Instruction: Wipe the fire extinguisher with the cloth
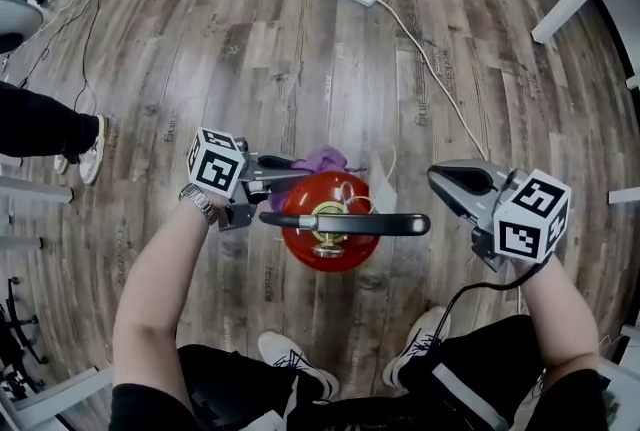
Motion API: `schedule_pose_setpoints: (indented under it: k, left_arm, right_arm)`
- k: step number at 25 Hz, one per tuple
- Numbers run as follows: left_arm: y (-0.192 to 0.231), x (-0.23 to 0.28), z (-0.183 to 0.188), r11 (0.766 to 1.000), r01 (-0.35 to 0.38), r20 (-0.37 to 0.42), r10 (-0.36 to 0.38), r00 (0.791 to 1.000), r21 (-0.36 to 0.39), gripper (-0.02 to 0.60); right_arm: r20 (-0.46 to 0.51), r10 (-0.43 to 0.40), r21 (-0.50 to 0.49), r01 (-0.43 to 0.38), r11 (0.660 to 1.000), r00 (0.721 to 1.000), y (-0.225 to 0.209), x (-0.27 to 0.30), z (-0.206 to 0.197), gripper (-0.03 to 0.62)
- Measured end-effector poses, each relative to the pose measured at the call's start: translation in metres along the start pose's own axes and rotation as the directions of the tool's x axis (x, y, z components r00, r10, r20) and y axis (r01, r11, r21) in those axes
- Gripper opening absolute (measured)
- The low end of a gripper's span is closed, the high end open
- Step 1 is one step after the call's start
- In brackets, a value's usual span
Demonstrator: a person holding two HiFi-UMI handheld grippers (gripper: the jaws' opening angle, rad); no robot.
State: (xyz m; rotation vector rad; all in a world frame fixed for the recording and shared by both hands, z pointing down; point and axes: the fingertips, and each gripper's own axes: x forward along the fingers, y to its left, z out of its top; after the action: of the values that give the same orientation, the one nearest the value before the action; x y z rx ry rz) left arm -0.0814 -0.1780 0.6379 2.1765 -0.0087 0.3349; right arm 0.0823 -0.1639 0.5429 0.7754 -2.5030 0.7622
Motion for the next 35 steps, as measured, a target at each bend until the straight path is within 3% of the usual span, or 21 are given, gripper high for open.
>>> schedule_pose_setpoints:
  k: [4,7,14,21,25,28,32,35]
  left_arm:
    - [0.039,0.015,-0.024,0.997,-0.039,0.026,0.041,0.999,-0.062,0.046]
    - [0.076,0.026,-0.050,0.990,-0.112,0.012,0.113,0.993,-0.083,0.046]
    - [0.149,0.041,-0.123,0.946,-0.257,-0.088,0.244,0.966,-0.200,0.046]
    - [0.176,0.049,-0.139,0.921,-0.295,-0.067,0.288,0.955,-0.254,0.046]
    - [0.167,0.048,-0.134,0.923,-0.229,-0.010,0.237,0.971,-0.308,0.048]
    - [0.141,0.048,-0.108,0.925,-0.072,0.111,0.122,0.986,-0.373,0.048]
    - [0.088,0.041,-0.066,0.903,0.131,0.232,-0.036,0.972,-0.409,0.048]
    - [0.047,0.029,-0.035,0.919,0.212,0.241,-0.135,0.961,-0.333,0.048]
  right_arm:
    - [0.024,-0.018,0.037,0.017,0.999,1.000,-0.001,-0.003,-0.005,0.005]
    - [0.012,-0.029,0.040,0.029,0.999,0.999,-0.003,-0.006,-0.012,0.005]
    - [-0.027,-0.062,0.054,0.064,0.997,0.998,-0.010,-0.010,-0.032,0.005]
    - [-0.056,-0.084,0.066,0.087,0.994,0.995,-0.015,-0.016,-0.044,0.005]
    - [-0.047,-0.096,0.066,0.099,0.993,0.994,-0.017,-0.019,-0.043,0.005]
    - [-0.036,-0.090,0.055,0.092,0.994,0.995,-0.015,-0.019,-0.039,0.005]
    - [-0.007,-0.081,0.051,0.081,0.995,0.997,-0.013,-0.017,-0.031,0.005]
    - [0.012,-0.069,0.049,0.068,0.997,0.998,-0.009,-0.015,-0.026,0.005]
